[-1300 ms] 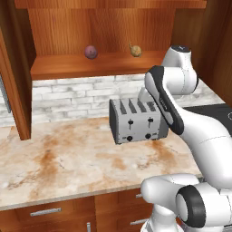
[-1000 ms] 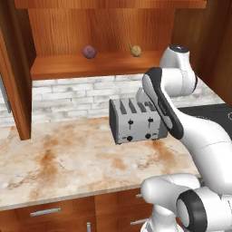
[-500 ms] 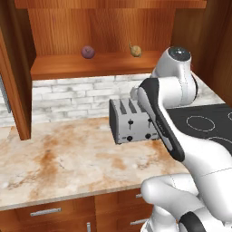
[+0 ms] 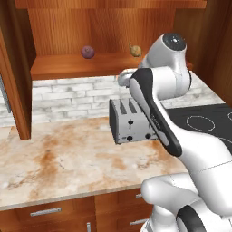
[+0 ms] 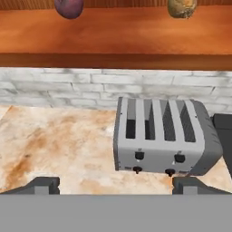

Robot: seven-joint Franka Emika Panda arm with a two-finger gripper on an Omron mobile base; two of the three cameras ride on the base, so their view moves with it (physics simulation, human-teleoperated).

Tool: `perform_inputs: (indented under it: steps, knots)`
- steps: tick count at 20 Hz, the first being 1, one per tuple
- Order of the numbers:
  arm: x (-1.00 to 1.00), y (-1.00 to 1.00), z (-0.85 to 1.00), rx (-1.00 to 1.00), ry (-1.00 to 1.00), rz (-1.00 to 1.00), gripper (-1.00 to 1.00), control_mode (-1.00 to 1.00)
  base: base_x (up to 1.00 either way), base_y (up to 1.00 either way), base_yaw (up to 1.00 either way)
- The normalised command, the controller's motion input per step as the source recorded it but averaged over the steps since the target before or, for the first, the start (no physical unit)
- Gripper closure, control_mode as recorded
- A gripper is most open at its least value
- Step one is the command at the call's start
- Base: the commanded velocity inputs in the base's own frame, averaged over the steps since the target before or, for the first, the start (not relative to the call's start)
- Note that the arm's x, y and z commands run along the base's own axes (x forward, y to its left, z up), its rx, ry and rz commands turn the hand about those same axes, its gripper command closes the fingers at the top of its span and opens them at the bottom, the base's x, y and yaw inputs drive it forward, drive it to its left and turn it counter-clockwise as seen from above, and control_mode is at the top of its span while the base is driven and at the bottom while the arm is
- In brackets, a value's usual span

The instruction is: Pick the onions from the cabinet and place them in one bowl. Pick the cucumber from the sink and place it in the other bowl.

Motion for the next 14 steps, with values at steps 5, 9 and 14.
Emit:
perform_inputs:
  steps: [5, 9, 14]
  knots:
    - [0.02, 0.46, 0.55, 0.13, -0.01, 0.00, -1.00, -1.00, 0.00, 0.00, 0.00]
    - [-0.02, 0.31, 0.07, -0.05, -0.31, 0.01, -1.00, -1.00, 0.00, 0.00, 0.00]
    - [-0.02, 0.09, 0.14, -0.06, -0.17, 0.03, -1.00, -1.00, 0.00, 0.00, 0.00]
